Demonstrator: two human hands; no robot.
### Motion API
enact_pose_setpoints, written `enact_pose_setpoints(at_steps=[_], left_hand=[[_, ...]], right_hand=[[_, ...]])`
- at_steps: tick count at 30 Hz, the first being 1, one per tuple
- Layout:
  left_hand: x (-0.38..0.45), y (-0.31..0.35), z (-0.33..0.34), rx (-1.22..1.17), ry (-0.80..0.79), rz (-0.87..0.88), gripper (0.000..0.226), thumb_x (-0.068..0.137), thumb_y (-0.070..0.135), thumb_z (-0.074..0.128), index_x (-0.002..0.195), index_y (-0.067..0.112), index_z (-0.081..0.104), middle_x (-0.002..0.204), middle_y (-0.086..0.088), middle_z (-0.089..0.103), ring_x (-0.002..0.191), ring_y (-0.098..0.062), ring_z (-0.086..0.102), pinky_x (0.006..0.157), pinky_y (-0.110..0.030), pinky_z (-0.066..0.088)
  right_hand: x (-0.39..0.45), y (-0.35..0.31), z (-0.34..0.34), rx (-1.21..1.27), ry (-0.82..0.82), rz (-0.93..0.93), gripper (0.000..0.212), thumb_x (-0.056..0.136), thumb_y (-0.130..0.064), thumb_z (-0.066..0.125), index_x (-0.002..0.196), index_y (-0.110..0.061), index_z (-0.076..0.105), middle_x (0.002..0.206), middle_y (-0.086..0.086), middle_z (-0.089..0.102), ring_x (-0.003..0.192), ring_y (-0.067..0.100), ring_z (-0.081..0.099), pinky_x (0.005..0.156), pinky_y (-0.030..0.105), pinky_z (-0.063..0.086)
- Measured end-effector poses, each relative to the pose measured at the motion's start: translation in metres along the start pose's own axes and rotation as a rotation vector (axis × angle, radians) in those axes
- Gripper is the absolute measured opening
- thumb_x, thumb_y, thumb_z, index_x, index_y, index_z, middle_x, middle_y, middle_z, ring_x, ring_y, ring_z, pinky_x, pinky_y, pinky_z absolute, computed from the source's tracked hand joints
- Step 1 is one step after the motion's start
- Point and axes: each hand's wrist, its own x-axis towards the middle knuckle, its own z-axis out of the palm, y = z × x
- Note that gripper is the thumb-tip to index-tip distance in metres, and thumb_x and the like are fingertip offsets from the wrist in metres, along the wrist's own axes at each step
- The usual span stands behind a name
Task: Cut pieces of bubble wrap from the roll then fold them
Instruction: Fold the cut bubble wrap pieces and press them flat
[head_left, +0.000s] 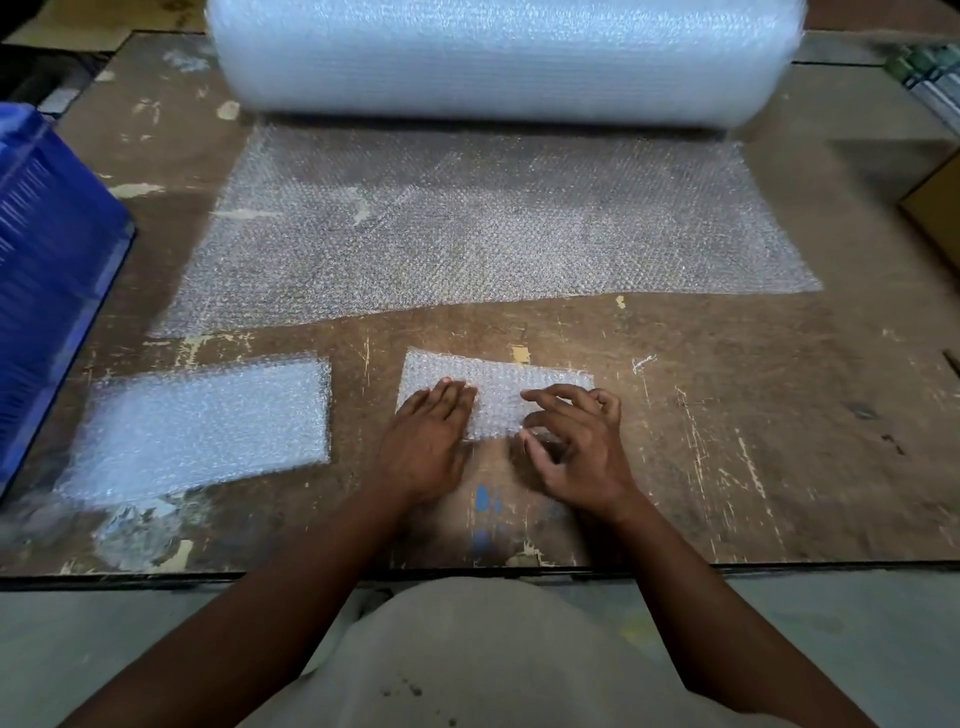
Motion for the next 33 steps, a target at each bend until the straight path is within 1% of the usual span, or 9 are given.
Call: enact_pose_setpoints(at_steps=[3,5,8,10,13,16,21,26,33], left_hand=[[0.000,0.000,-0.014,-0.023,-0.035,0.014,0.086,0.091,0.032,-0.012,0.172,0.020,0.015,0.179,-0.007,0.016,0.165,-0.020,0.012,0.132,-0.035,0.006],[-0.004,-0.002,-0.017,-0.033,0.008,0.039,0.089,0.089,0.029,-0.011,0.171,0.018,0.023,0.177,-0.009,0.024,0.164,-0.023,0.020,0.132,-0.037,0.012],[-0.009,-0.010,-0.019,-0.019,0.093,0.087,0.071,0.096,0.008,0.020,0.163,0.012,0.043,0.167,-0.015,0.044,0.157,-0.031,0.039,0.128,-0.046,0.029],[-0.012,-0.020,-0.022,-0.007,0.144,0.121,0.071,0.091,0.005,0.022,0.154,0.008,0.056,0.156,-0.018,0.057,0.148,-0.036,0.051,0.120,-0.051,0.041],[-0.021,-0.041,-0.032,0.028,0.192,0.145,0.067,0.091,-0.001,0.031,0.151,0.006,0.058,0.153,-0.019,0.059,0.145,-0.040,0.053,0.117,-0.053,0.044],[-0.035,-0.066,-0.048,0.077,0.299,0.145,0.064,0.088,-0.004,0.033,0.145,0.002,0.063,0.146,-0.022,0.064,0.137,-0.043,0.060,0.110,-0.056,0.050],[-0.062,-0.128,-0.075,0.124,0.407,0.066,0.071,0.084,-0.017,0.039,0.149,0.004,0.058,0.153,-0.020,0.059,0.147,-0.040,0.051,0.113,-0.053,0.046],[-0.098,-0.192,-0.109,0.203,0.472,-0.022,0.078,0.083,-0.021,0.037,0.154,0.006,0.052,0.159,-0.016,0.053,0.155,-0.035,0.040,0.116,-0.051,0.041],[-0.158,-0.244,-0.107,0.241,0.515,-0.114,0.074,0.087,-0.010,0.024,0.153,0.003,0.053,0.160,-0.020,0.051,0.154,-0.040,0.040,0.118,-0.057,0.039]], right_hand=[[-0.002,-0.007,-0.003,-0.123,-0.163,0.061,0.053,0.086,-0.052,0.077,0.126,-0.019,0.067,0.136,-0.004,0.069,0.137,0.022,0.055,0.108,0.050,0.040],[-0.004,-0.010,-0.002,-0.193,-0.264,0.077,0.072,0.084,-0.054,0.079,0.141,-0.015,0.060,0.141,0.003,0.067,0.136,0.026,0.058,0.110,0.045,0.043],[-0.004,-0.013,0.002,-0.181,-0.246,0.083,0.071,0.071,-0.020,0.091,0.137,-0.009,0.067,0.135,0.012,0.072,0.117,0.030,0.072,0.101,0.041,0.054],[-0.002,-0.020,0.004,-0.139,-0.199,0.089,0.066,0.067,-0.008,0.093,0.130,-0.008,0.073,0.128,0.012,0.075,0.108,0.029,0.076,0.095,0.041,0.058],[0.006,-0.040,0.013,-0.112,-0.152,0.081,0.056,0.074,-0.006,0.084,0.129,-0.008,0.075,0.129,0.011,0.075,0.108,0.030,0.077,0.085,0.047,0.064],[0.023,-0.062,0.024,-0.088,-0.086,0.038,0.051,0.081,-0.016,0.056,0.127,-0.008,0.076,0.128,0.011,0.076,0.106,0.030,0.078,0.077,0.046,0.065],[0.070,-0.107,0.056,-0.077,-0.002,-0.052,0.053,0.078,0.002,0.060,0.128,-0.008,0.075,0.129,0.011,0.075,0.110,0.029,0.077,0.074,0.041,0.065],[0.120,-0.159,0.090,-0.071,0.070,-0.216,0.049,0.084,0.000,0.056,0.127,-0.009,0.076,0.128,0.011,0.076,0.113,0.028,0.076,0.078,0.036,0.063],[0.137,-0.212,0.132,-0.057,0.197,-0.409,0.052,0.082,0.021,0.061,0.125,-0.004,0.076,0.130,0.014,0.075,0.121,0.032,0.072,0.100,0.043,0.059]])
